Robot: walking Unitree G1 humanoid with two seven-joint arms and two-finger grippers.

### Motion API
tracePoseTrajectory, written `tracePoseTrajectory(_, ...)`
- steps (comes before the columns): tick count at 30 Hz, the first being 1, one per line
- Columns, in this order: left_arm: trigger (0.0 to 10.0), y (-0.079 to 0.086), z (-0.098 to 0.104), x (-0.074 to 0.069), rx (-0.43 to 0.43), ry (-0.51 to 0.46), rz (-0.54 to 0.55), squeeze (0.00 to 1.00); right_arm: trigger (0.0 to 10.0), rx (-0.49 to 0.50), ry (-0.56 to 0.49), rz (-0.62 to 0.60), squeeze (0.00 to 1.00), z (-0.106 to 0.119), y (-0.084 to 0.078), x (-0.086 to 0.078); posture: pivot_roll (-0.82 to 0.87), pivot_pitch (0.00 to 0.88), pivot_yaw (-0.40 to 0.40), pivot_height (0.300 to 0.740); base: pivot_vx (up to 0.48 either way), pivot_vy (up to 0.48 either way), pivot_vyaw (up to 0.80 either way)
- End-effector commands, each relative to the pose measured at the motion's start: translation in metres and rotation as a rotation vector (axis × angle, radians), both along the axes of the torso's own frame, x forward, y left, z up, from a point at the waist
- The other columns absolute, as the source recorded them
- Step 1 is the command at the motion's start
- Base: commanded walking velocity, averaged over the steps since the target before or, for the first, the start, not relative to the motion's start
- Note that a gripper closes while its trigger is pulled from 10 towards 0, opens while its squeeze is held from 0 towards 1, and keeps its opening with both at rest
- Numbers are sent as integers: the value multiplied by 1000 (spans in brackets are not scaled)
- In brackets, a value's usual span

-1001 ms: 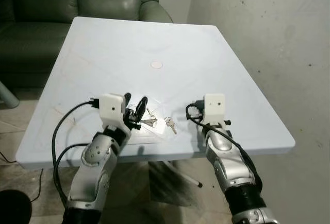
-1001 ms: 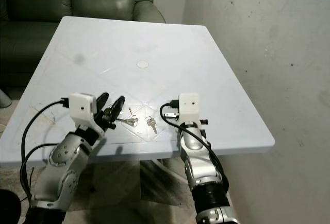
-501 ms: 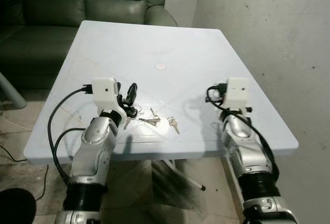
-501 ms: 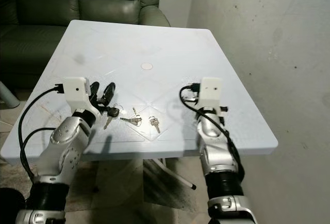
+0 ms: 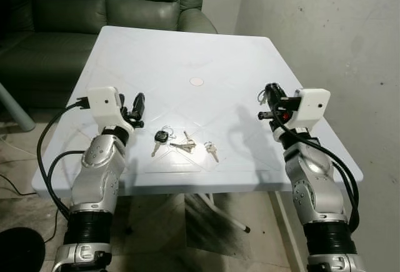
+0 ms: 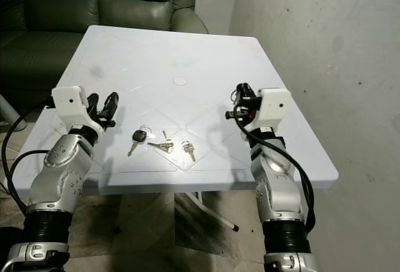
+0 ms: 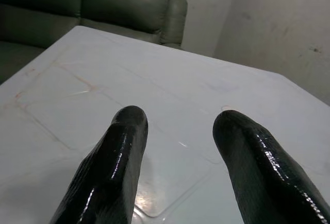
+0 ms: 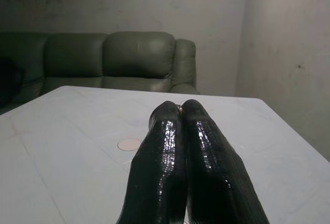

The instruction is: Hang keys on a hook

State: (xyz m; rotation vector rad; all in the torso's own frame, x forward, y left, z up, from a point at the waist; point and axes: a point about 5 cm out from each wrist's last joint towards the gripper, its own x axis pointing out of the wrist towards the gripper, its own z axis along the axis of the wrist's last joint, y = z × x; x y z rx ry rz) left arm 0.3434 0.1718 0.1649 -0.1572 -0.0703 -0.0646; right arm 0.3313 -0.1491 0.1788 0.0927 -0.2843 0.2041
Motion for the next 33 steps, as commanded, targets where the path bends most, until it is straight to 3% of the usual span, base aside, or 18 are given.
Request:
tracePoseTrajectory(1,10000,-1,5,3,16,-18,-1,0,10000,-20,-13,-15,0,0,-5,-2,-78,0,-69,740,0,0,0)
tracePoseTrajectory(11,10000,-5,-1,-2,91,-60,-52,0,10000,-67,-1,-33,0,-7,-11,-5,-83,0,-61,740,0,0,0)
tracePoseTrajectory(14,10000,-3,0,-1,51,-57,-49,0,10000,-60,2,-42,0,-7,-11,-5,-83,0,-56,740,0,0,0)
tracePoseTrajectory(22,10000,1,2,2,44,-58,-39,0,10000,-62,12,-42,0,-8,-9,-4,-76,0,-55,740,0,0,0)
tracePoseTrajectory(28,10000,3,0,2,42,-46,-26,0,10000,-59,23,-41,0,-9,-8,-4,-75,0,-54,740,0,480,-751)
tracePoseTrajectory(33,10000,3,1,2,60,-60,-16,0,10000,-63,29,-47,0,-10,-9,-4,-77,0,-55,740,0,0,-735)
